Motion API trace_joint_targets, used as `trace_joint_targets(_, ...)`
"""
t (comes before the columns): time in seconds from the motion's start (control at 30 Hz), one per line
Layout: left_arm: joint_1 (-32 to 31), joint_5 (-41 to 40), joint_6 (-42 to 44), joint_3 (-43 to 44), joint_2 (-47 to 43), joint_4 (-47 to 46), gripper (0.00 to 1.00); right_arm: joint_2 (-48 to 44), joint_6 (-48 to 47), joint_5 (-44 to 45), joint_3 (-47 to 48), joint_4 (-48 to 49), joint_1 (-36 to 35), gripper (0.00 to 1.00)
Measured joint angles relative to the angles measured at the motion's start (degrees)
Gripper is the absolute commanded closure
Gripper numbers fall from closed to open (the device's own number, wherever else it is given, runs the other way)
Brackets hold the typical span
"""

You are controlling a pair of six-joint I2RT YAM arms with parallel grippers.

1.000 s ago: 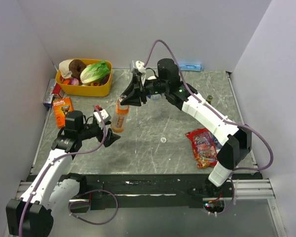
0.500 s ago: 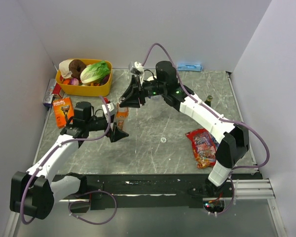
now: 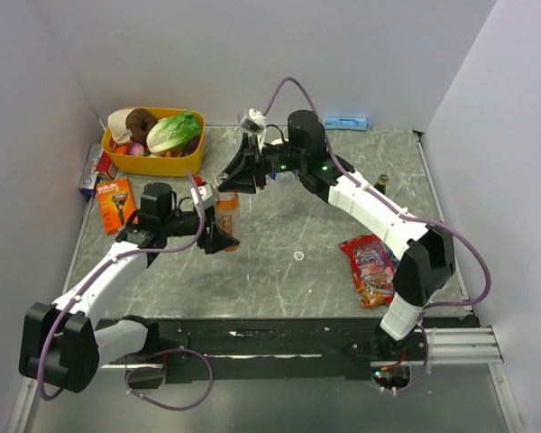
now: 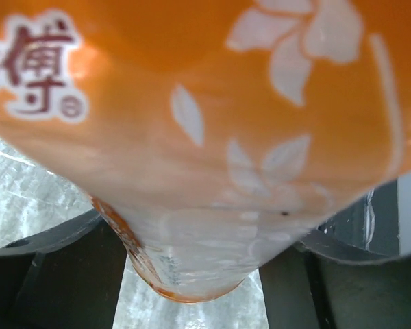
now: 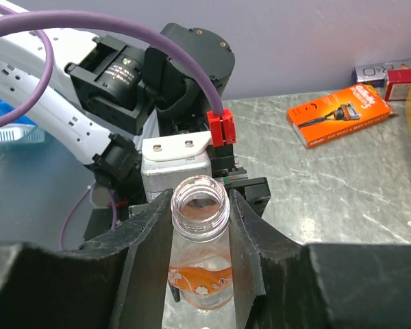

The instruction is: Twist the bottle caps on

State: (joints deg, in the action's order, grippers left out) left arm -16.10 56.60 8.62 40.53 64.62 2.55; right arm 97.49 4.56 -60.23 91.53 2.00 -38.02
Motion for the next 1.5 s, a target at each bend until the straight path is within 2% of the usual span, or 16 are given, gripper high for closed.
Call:
trace_joint_targets(0.07, -0.11, -0.28, -1.55, -0.11, 0.02, -1.09, 0.47, 0.00, 0.46, 0.13, -0.17, 0.96, 0.07, 1.00)
trace_joint_targets(0.1, -0.13, -0.37, -2.86, -0.35, 0.02, -2.29, 0.54, -0.02, 0.66, 0.24, -0.28, 1.51, 0.09, 0.98)
trace_joint_targets(0.13, -0.17, -0.35, -3.89, -0.57, 0.02, -3.08, 0.57, -0.11, 0.96, 0.44, -0.52, 2.05, 0.11, 0.95)
trace_joint_targets(0.17, -0.26, -0.35, -5.27, -1.01, 0.02, -4.31, 0.58, -0.17, 1.18, 0.52, -0.76, 2.45, 0.17, 0.90)
trace_joint_targets(0.2, -0.42, -0.33, -6.58, -1.46, 0.02, -5.38, 0.59, -0.17, 1.42, 0.66, -0.90, 2.56, 0.22, 0.74)
trace_joint_targets(0.23, -0.57, -0.33, -7.98, -2.10, -0.02, -6.54, 0.60, -0.17, 1.55, 0.74, -0.94, 2.36, 0.37, 0.66)
trace_joint_targets(0.27, -0.61, -0.31, -8.96, -2.64, -0.09, -7.32, 0.63, -0.17, 1.51, 0.81, -0.94, 1.77, 0.66, 0.52)
trace_joint_targets(0.33, -0.66, -0.48, -9.97, -3.50, -0.46, -8.20, 0.68, -0.20, 0.70, 0.79, -0.90, 0.26, 1.14, 0.44)
trace_joint_targets(0.4, -0.61, -1.22, -10.34, -4.26, -1.40, -7.69, 0.95, -0.52, -1.86, 0.76, -0.68, -3.23, 2.01, 0.36)
trace_joint_targets(0.47, -0.61, -2.80, -9.01, -4.72, -2.89, -6.10, 0.99, -0.83, -4.44, 0.68, 0.17, -7.69, 3.43, 0.34)
trace_joint_targets(0.57, -0.55, -5.77, -5.60, -5.84, -6.86, -3.61, 0.99, -1.07, -11.41, 1.03, 4.13, -17.31, 7.39, 0.33)
trace_joint_targets(0.73, -0.55, -12.83, -0.94, -8.92, -13.90, -0.85, 0.99, -5.42, -36.96, 5.49, 5.25, -37.68, 11.04, 0.30)
trace_joint_targets(0.9, 0.37, -23.17, 0.35, -9.44, -15.56, 0.44, 0.99, -12.87, -65.70, 12.74, -10.40, -50.82, 7.69, 0.39)
trace_joint_targets(1.0, 2.14, -27.41, 0.09, -9.44, -15.65, 0.94, 0.99, -13.64, -76.30, 17.90, -21.40, -52.17, 6.51, 0.41)
trace_joint_targets(1.13, 4.76, -29.31, -0.59, -9.44, -15.63, 1.92, 0.99, -11.13, -83.82, 23.69, -29.68, -52.15, 6.45, 0.45)
trace_joint_targets(1.5, 6.54, -29.44, -0.83, -9.44, -12.83, 2.78, 0.99, -1.73, -88.46, 28.81, -29.59, -44.63, 6.45, 0.43)
